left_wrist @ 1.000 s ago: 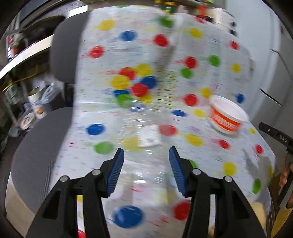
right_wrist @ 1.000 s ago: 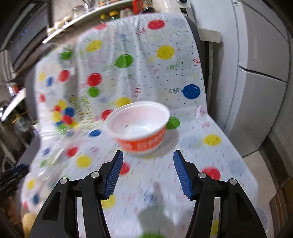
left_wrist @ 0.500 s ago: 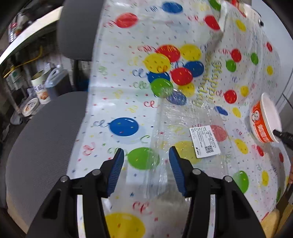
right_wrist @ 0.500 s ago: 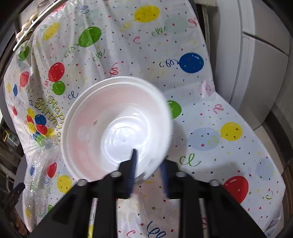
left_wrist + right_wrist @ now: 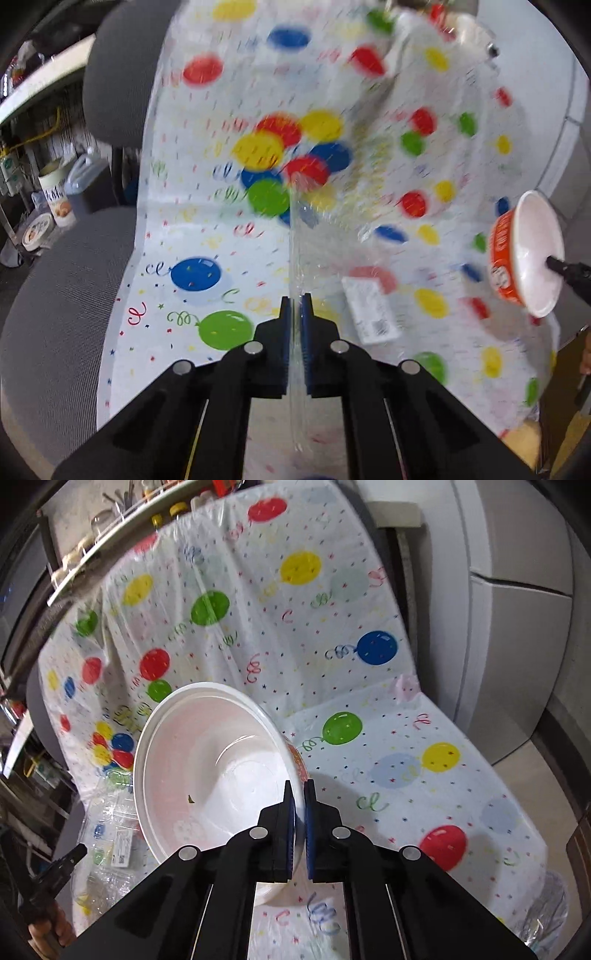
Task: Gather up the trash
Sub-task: 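Grasp the clear plastic container with the left tool while the right tool grasps the noodle cup, then carry the container and noodle cup to the bin and open both tools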
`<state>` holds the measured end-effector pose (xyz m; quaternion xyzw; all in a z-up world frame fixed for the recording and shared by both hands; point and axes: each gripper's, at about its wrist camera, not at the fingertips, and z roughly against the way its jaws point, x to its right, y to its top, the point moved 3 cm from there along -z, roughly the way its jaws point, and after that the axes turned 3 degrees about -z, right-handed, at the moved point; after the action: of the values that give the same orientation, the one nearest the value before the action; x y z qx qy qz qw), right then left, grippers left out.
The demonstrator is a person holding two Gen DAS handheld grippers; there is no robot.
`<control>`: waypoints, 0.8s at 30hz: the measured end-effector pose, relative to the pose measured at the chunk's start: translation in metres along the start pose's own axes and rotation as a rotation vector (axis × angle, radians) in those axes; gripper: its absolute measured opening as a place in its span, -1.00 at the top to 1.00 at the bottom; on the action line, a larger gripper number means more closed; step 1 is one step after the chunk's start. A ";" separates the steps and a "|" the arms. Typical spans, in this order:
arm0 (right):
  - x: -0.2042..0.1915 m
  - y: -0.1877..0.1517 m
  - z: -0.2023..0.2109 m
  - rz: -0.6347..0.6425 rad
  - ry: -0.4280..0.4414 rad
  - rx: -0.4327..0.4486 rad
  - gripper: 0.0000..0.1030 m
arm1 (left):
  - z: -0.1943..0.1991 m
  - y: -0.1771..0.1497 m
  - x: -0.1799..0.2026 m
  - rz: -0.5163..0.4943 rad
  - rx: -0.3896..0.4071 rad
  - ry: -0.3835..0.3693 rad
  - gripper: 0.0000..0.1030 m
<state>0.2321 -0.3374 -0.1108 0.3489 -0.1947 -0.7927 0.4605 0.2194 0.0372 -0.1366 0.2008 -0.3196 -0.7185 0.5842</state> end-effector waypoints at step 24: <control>0.182 -0.092 0.175 -0.227 -0.215 0.087 0.90 | 0.074 -0.036 0.210 -0.214 0.140 -0.269 0.94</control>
<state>-0.0109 -0.4512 -0.1171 0.3016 -0.2364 -0.8631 0.3289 0.0949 -0.1454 -0.0903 0.1760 -0.4210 -0.7729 0.4410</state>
